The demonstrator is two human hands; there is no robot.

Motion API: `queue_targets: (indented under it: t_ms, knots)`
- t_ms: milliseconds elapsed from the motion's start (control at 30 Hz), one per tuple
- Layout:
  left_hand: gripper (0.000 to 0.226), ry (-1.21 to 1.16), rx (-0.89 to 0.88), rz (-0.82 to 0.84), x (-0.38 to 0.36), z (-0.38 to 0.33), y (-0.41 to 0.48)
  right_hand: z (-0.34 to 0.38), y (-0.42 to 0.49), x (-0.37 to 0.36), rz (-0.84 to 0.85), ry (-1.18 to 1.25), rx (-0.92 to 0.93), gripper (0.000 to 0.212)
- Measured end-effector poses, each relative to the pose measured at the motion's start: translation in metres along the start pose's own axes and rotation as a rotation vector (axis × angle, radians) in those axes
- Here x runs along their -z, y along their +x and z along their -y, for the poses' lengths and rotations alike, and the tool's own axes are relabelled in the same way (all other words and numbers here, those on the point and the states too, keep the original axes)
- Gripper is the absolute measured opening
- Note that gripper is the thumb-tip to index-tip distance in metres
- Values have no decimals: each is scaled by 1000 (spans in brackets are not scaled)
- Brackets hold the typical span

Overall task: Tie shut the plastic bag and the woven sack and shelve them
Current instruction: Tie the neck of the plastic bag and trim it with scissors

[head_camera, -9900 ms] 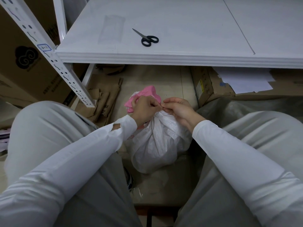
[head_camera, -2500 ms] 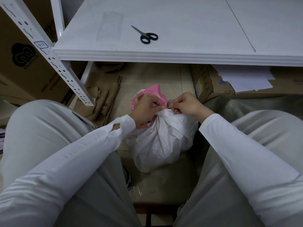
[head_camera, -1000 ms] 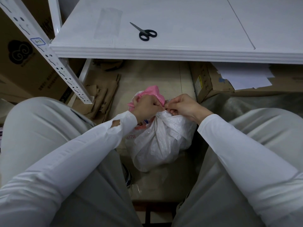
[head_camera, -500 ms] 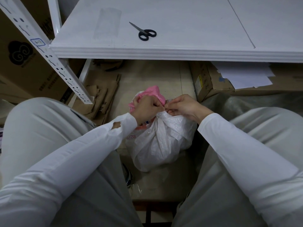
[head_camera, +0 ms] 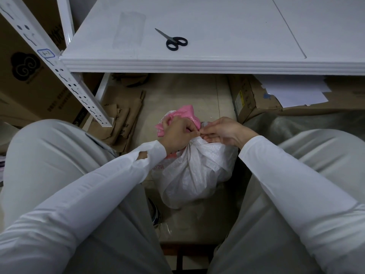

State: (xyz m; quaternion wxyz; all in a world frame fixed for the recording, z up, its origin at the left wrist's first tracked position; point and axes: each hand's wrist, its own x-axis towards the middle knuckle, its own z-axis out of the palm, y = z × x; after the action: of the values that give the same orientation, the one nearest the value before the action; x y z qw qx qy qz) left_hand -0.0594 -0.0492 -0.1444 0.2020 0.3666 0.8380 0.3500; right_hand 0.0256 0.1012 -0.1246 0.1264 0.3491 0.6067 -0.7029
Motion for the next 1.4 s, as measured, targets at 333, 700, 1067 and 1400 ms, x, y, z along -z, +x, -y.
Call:
queue_targets:
  t_ms: [333, 700, 1067, 1400]
  knots:
    - [9, 31, -61, -19, -6, 5, 5, 1, 1, 0, -65, 65, -53, 17]
    - [15, 178, -74, -140, -6, 8, 5, 4, 0, 0, -59, 41, -54, 11]
    - [15, 249, -131, -215, -4, -4, -5, 3, -1, -6, -65, -75, 26, 3]
    - [10, 268, -118, -171, 1, -14, -3, 2, 2, -3, -32, -68, -5, 4]
